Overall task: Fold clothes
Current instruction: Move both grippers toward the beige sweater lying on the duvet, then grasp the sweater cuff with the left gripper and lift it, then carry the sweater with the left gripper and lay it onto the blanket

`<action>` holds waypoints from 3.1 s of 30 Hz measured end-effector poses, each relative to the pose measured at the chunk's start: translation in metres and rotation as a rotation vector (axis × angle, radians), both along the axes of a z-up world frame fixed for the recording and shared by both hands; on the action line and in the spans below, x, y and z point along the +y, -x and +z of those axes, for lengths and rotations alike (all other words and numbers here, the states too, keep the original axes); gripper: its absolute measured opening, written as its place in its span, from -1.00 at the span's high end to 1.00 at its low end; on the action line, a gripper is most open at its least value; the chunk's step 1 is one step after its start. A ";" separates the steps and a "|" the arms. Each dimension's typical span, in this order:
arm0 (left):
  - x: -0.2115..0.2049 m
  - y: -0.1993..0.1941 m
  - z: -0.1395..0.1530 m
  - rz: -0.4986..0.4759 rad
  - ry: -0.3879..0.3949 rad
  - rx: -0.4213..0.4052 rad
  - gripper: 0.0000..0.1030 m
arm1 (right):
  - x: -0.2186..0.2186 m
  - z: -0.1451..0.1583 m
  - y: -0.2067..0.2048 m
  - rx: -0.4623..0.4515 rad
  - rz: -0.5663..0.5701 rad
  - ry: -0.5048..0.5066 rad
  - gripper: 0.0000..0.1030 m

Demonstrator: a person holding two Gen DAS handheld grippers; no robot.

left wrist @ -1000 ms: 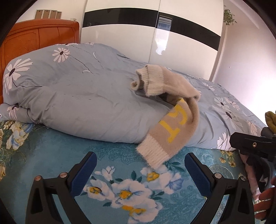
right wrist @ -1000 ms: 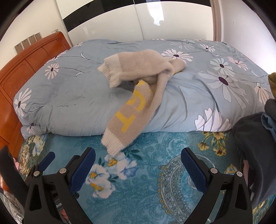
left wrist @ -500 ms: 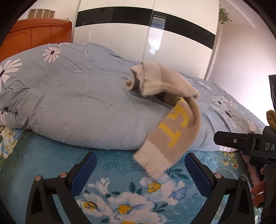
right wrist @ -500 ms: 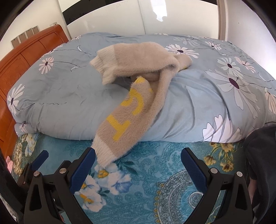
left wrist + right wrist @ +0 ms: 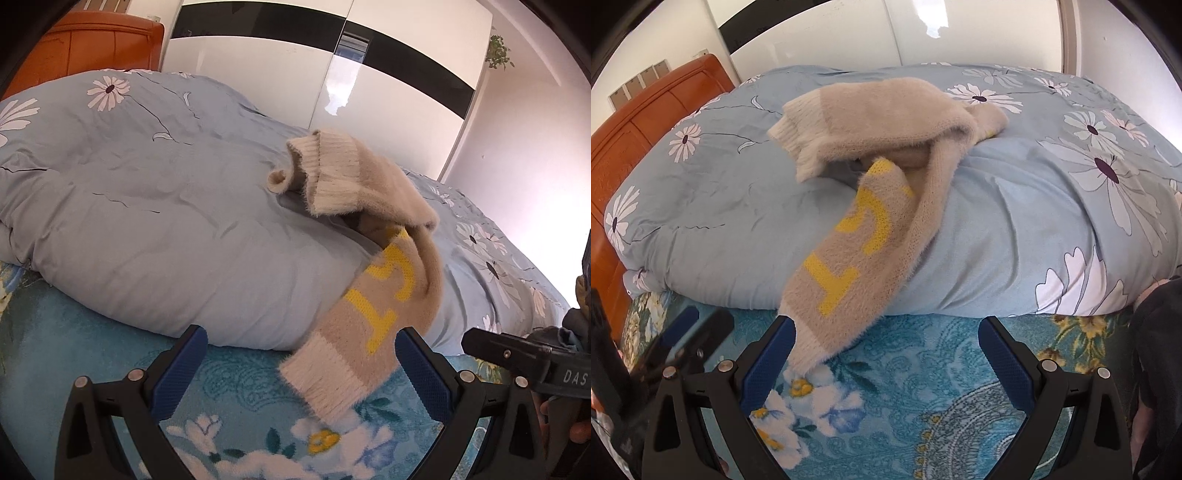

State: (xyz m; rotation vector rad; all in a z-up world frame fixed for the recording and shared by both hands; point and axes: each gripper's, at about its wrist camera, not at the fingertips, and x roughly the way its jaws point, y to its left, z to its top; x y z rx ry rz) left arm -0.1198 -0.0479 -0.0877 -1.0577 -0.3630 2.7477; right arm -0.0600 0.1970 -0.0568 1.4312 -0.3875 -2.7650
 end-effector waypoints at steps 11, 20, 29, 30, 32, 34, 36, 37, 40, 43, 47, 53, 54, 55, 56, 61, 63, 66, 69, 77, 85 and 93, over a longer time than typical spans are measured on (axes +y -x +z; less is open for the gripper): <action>0.034 0.022 0.014 -0.098 0.036 0.017 -1.00 | 0.016 -0.001 -0.011 0.028 0.021 -0.015 -0.94; 0.064 0.045 0.021 -0.090 0.082 0.012 -1.00 | 0.047 -0.011 -0.034 0.032 -0.014 0.004 -0.94; 0.079 0.132 0.024 -0.019 -0.123 -0.092 -1.00 | 0.065 -0.013 -0.061 0.050 -0.030 0.019 -0.93; 0.080 0.140 0.022 -0.010 -0.158 -0.108 -1.00 | 0.066 -0.015 -0.064 0.048 -0.030 0.021 -0.93; 0.079 0.154 0.017 0.019 -0.232 -0.136 -1.00 | 0.069 -0.018 -0.068 0.042 -0.036 0.030 -0.93; 0.077 0.167 0.013 0.055 -0.298 -0.160 -1.00 | 0.073 -0.020 -0.072 0.035 -0.047 0.046 -0.93; 0.071 0.179 0.010 0.106 -0.349 -0.187 -0.97 | 0.077 -0.021 -0.076 0.032 -0.057 0.060 -0.93; 0.068 0.183 0.008 0.129 -0.374 -0.205 -0.97 | 0.078 -0.020 -0.078 0.033 -0.059 0.065 -0.93; 0.061 0.196 0.002 0.204 -0.411 -0.284 -0.55 | 0.079 -0.019 -0.081 0.029 -0.058 0.070 -0.94; 0.053 0.204 -0.008 0.263 -0.461 -0.377 0.14 | 0.079 -0.014 -0.086 0.027 -0.059 0.075 -0.93; 0.039 0.194 -0.002 0.341 -0.536 -0.392 0.49 | 0.078 -0.005 -0.095 0.026 -0.062 0.075 -0.94; 0.030 0.171 0.057 0.261 -0.410 -0.287 0.66 | 0.076 0.019 -0.110 0.040 -0.082 0.059 -0.93; 0.028 0.167 0.069 0.231 -0.390 -0.269 0.67 | 0.076 0.025 -0.113 0.044 -0.087 0.059 -0.93; 0.025 0.162 0.082 0.205 -0.371 -0.250 0.68 | 0.075 0.031 -0.117 0.051 -0.092 0.057 -0.93; 0.021 0.156 0.097 0.181 -0.352 -0.229 0.68 | 0.073 0.036 -0.120 0.057 -0.094 0.054 -0.93; -0.013 0.115 0.159 0.116 -0.277 -0.134 0.69 | 0.064 0.062 -0.140 0.090 -0.105 0.049 -0.93; -0.030 0.088 0.178 0.105 -0.255 -0.104 0.70 | 0.060 0.072 -0.149 0.103 -0.112 0.055 -0.93; -0.056 0.045 0.197 0.100 -0.251 -0.079 0.70 | 0.052 0.083 -0.166 0.121 -0.117 0.067 -0.93; -0.078 0.001 0.204 0.096 -0.255 -0.075 0.70 | 0.042 0.091 -0.181 0.133 -0.111 0.070 -0.93; -0.062 -0.127 0.189 -0.026 -0.196 -0.093 0.72 | 0.012 0.096 -0.219 0.136 -0.103 0.102 -0.93; -0.017 -0.235 0.142 -0.166 -0.167 -0.190 0.72 | 0.020 0.088 -0.265 0.121 -0.168 0.129 -0.94; 0.036 -0.309 0.088 -0.328 -0.167 -0.341 0.72 | 0.022 0.082 -0.297 0.109 -0.204 0.147 -0.94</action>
